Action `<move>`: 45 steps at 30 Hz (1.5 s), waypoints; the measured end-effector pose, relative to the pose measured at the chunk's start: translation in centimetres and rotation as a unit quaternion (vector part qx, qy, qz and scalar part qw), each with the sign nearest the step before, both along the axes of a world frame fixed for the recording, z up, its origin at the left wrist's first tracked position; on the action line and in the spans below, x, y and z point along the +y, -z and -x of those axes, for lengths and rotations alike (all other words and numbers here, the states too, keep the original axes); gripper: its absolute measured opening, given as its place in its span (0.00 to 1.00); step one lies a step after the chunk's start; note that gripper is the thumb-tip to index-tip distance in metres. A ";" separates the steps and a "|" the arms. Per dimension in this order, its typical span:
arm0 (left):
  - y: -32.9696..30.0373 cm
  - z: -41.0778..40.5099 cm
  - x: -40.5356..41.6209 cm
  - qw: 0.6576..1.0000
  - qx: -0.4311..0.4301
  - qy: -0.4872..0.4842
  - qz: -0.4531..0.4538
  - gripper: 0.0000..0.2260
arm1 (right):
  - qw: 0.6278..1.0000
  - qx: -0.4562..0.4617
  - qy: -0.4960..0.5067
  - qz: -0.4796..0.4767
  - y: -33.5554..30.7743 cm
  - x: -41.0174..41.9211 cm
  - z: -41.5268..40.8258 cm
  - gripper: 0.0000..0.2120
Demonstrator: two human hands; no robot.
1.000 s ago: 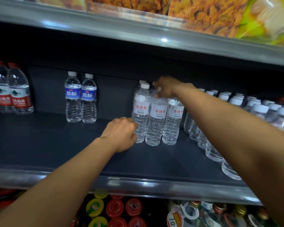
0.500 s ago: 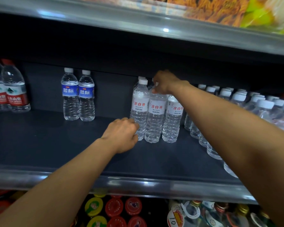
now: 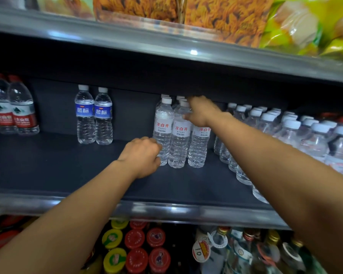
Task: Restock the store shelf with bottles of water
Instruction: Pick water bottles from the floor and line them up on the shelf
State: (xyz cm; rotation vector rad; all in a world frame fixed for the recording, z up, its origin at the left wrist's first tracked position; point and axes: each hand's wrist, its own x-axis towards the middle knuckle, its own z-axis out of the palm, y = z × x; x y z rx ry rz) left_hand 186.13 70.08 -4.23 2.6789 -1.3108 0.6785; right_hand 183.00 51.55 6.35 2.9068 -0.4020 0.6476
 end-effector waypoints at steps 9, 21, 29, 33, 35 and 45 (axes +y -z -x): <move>-0.3 8.5 3.0 1.000 0.001 -0.031 -0.004 0.12 | 0.996 0.049 -0.074 0.025 7.0 3.5 11.0 0.16; 8.2 24.4 7.6 0.996 0.074 0.010 -0.048 0.14 | 0.991 0.120 -0.038 -0.054 20.4 10.2 31.7 0.13; 19.8 33.0 7.0 0.976 0.157 0.080 -0.126 0.11 | 0.965 0.188 0.029 -0.181 34.0 11.6 41.4 0.17; 25.7 35.1 5.9 0.961 0.214 0.081 -0.155 0.11 | 0.946 0.212 0.046 -0.242 39.5 11.9 43.3 0.18; 28.8 35.8 5.6 0.954 0.238 0.078 -0.164 0.13 | 0.938 0.217 0.054 -0.265 42.0 11.9 43.8 0.19; 40.7 36.4 10.1 0.897 0.369 0.008 -0.242 0.17 | 0.905 0.286 0.041 -0.313 50.7 13.7 42.6 0.22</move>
